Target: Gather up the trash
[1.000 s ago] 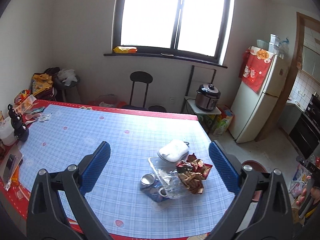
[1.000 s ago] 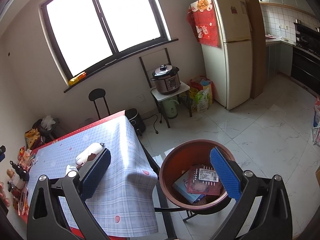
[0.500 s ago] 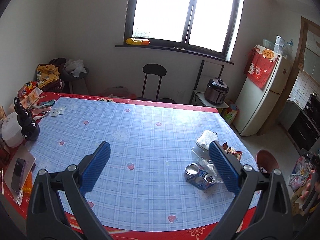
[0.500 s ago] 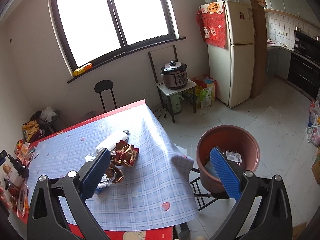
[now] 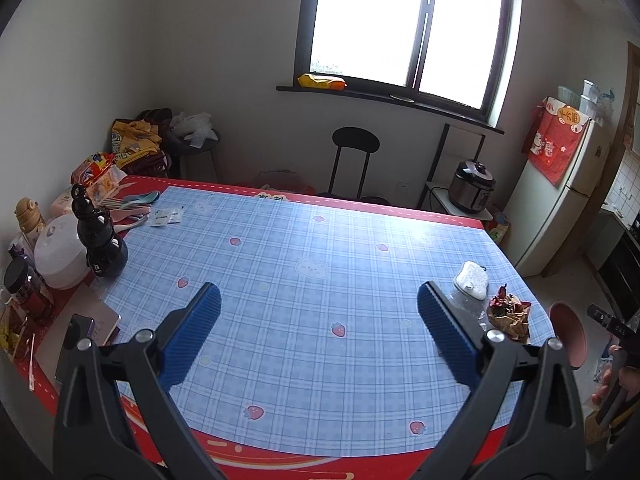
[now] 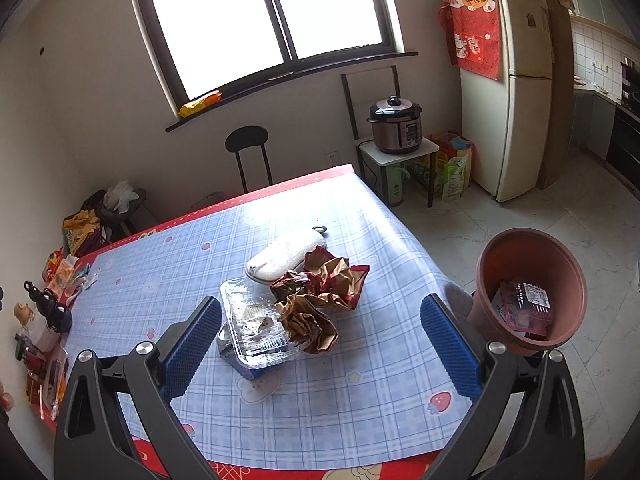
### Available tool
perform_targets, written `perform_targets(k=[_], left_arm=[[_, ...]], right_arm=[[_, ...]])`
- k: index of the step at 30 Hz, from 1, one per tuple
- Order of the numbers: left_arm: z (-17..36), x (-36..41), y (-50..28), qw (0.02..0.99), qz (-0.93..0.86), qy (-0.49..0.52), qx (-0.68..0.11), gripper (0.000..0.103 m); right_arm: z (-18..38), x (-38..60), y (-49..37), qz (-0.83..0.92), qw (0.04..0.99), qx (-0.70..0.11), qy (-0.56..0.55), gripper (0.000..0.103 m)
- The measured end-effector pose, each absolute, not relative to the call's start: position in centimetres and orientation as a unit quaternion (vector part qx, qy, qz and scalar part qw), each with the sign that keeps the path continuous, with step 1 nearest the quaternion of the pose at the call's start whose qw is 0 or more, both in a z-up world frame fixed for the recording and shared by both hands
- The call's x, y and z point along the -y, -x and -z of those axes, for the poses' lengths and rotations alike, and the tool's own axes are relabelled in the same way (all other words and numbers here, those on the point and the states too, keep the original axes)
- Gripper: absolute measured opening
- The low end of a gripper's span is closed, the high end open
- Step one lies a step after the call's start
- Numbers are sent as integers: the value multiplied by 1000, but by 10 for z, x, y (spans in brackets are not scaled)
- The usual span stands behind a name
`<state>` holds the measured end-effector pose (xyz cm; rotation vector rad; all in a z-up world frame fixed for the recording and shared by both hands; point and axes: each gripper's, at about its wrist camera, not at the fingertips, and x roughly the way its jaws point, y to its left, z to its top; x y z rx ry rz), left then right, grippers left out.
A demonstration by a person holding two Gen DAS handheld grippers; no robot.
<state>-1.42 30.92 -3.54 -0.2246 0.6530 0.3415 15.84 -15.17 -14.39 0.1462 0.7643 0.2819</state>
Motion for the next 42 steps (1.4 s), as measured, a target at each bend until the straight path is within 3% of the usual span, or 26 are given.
perform_targets(k=[12,17,26,38,40,42], left_arm=[[74,-331,13,906,-201,160,-337,97],[89,-316,-4,899,-199,178,-348,97],[105,-252,-56,898,-158,195,-362,97],[182,-146,-144,855,-47,249,-453,96],[201,-130,-159,843,-33,257,-471,90],[219,-114,-174,831,-16,264,-490,75]], right_arm=[[229,88,-237,-197,878,-435,39,98],[264,72,-258,-210,852,-475,72,90],[277,82,-261,-247,827,-501,60,46],[232,136,-234,-273,845,-458,-19,44],[226,149,-230,-266,851,-452,-27,44],[222,161,-224,-258,855,-448,-34,44]])
